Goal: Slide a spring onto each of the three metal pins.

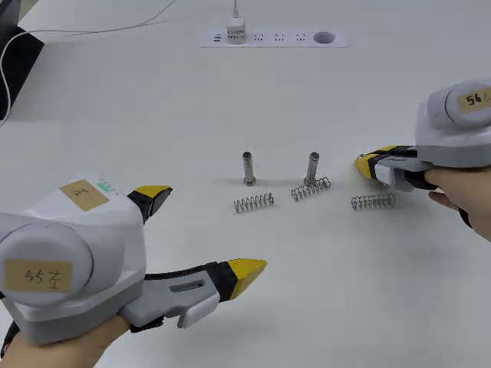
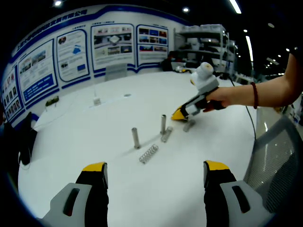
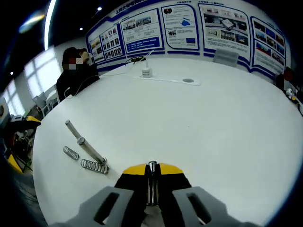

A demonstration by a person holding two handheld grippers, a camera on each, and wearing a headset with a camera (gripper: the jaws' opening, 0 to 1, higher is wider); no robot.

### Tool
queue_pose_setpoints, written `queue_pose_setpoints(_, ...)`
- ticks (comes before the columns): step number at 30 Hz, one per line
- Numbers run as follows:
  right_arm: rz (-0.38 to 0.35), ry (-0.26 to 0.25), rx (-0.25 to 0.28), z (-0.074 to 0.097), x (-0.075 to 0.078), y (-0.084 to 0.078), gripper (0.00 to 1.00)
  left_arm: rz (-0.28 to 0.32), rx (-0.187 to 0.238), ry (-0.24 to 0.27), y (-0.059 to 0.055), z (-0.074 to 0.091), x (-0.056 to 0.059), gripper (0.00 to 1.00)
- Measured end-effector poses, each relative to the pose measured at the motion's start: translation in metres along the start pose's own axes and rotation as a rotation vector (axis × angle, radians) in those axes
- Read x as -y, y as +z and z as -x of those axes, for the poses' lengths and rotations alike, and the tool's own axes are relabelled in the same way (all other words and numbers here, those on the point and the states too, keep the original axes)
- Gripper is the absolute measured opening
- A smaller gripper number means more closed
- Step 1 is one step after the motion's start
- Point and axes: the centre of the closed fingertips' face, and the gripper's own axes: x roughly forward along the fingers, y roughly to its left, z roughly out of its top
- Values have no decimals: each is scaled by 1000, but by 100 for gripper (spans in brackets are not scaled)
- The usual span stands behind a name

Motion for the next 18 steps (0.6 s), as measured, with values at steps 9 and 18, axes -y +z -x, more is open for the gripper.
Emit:
queue_pose_setpoints(9,-36,-13,36,16,-1,6,9,-6,20,3,7,2,0,84)
queue_pose_setpoints(18,-34,-24,67,32,-6,12,9,-7,43,7,13,6,0,84)
